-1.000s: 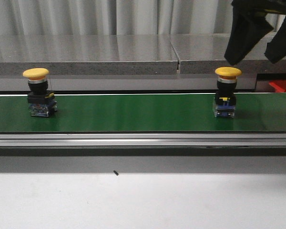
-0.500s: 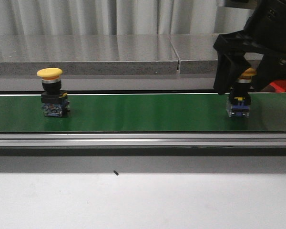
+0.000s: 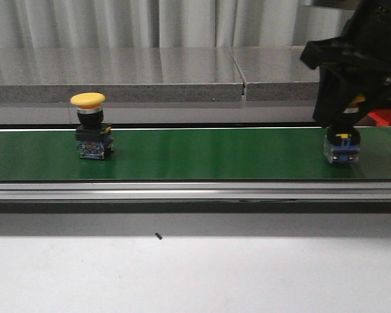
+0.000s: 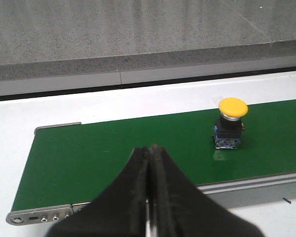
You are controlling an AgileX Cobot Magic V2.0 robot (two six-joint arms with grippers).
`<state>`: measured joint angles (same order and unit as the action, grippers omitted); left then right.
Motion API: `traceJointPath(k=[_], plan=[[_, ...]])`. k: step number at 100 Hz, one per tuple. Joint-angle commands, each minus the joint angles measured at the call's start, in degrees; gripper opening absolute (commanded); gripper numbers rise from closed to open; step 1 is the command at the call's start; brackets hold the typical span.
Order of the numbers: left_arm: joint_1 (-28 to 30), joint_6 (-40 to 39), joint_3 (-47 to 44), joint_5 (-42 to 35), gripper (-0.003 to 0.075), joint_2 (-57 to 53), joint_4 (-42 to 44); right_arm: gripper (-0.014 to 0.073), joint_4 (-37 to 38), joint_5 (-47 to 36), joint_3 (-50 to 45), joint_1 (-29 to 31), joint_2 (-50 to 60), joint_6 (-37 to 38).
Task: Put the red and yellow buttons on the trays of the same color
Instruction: 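Lower the right gripper onto the first yellow button and grasp it, then lift the yellow button into the yellow tray and open the right gripper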
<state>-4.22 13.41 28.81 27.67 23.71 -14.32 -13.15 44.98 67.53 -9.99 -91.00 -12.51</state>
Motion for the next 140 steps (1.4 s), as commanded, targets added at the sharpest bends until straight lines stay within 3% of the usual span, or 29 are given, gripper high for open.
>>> traceJointPath(k=[1, 31, 52, 74, 102, 140], plan=[[-0.45, -0.29, 1.57, -4.15, -0.0020, 0.39, -0.94, 0.0171, -0.43, 0.94, 1.68, 2.24, 6.06, -0.59], [-0.45, -0.29, 1.57, -4.15, -0.0020, 0.39, -0.94, 0.0171, -0.43, 6.67, 1.43, 15.83, 18.29, -0.90], [-0.45, -0.29, 1.57, -4.15, -0.0020, 0.39, -0.94, 0.0171, -0.59, 11.12, 1.30, 26.62, 20.61, -3.50], [-0.45, -0.29, 1.57, -4.15, -0.0020, 0.39, -0.94, 0.0171, -1.00, 7.02, -4.12, 32.89, 20.74, -3.50], [-0.45, -0.29, 1.57, -4.15, -0.0020, 0.39, -0.94, 0.0171, -3.12, -4.54, -15.87, 40.44, 20.74, -3.50], [-0.45, -0.29, 1.57, -4.15, -0.0020, 0.39, -0.94, 0.0171, -3.27, -10.07, -18.75, 42.13, 12.87, -3.54]])
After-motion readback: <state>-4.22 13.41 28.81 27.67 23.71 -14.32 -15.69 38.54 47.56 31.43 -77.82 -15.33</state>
